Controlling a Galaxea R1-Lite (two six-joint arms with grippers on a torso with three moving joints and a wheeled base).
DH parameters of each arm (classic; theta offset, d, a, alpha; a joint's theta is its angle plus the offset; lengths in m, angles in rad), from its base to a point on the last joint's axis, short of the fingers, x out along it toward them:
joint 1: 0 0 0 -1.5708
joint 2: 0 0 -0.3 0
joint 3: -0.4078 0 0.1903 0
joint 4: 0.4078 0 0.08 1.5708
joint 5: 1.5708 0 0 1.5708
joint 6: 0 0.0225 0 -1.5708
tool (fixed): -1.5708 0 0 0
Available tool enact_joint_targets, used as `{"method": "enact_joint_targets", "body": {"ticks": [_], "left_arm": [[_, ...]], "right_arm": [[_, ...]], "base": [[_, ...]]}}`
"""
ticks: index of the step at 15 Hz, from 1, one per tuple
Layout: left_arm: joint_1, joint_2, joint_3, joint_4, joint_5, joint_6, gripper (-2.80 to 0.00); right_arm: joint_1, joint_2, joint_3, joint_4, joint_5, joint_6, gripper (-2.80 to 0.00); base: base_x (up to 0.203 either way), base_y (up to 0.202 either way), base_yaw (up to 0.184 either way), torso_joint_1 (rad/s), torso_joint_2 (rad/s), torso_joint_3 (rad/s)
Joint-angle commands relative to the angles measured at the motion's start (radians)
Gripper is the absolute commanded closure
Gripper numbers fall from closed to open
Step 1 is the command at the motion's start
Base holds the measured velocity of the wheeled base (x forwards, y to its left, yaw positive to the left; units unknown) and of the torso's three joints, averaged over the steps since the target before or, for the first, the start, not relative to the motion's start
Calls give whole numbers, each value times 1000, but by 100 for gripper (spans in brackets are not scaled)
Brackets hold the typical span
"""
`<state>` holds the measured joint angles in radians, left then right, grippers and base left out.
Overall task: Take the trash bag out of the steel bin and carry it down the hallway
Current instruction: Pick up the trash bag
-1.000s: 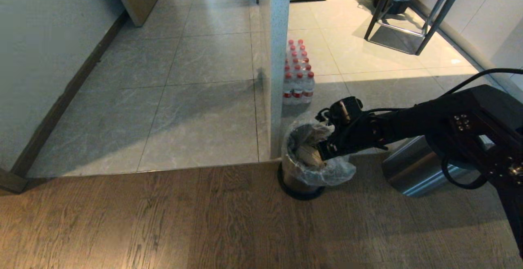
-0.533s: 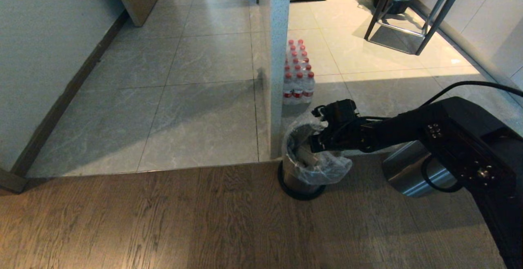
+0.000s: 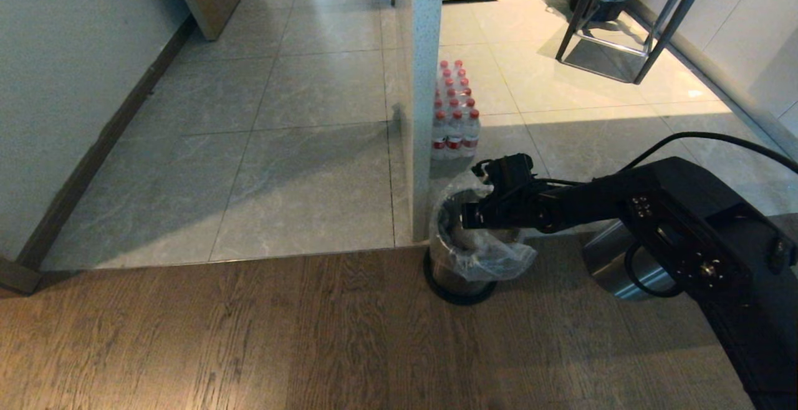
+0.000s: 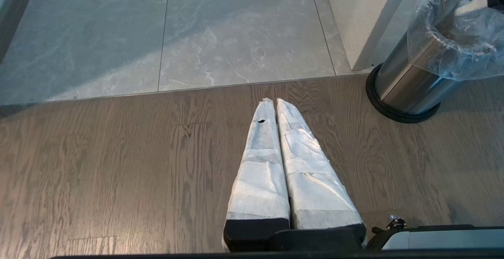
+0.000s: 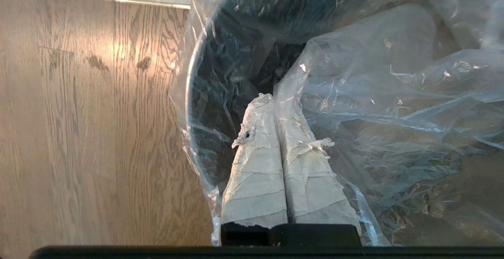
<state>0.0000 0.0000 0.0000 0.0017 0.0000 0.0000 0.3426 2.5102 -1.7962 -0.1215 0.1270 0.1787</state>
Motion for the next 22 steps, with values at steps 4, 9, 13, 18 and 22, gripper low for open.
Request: {"method": "enact_joint_targets", "body": {"ticks": [4,9,13,18,22], "left_arm": [[0,0,0,0,0,0,0],[0,-1,0,0,0,0,0],[0,0,0,0,0,0,0],[0,0,0,0,0,0,0],[0,-1,0,0,0,0,0]], "right_arm": [[1,-11,-1,-6,-1,0,0],[1,-17,-2,-69,-14,64,0],[0,-30,14,-66,-18,63,0],[1,-35,26,-71,-36,75,0],[1,-39,28,-65,-32,70,-280]], "base": [[0,0,0,0,0,0],[0,0,0,0,0,0],[0,0,0,0,0,0],[0,0,0,0,0,0],[0,0,0,0,0,0]]}}
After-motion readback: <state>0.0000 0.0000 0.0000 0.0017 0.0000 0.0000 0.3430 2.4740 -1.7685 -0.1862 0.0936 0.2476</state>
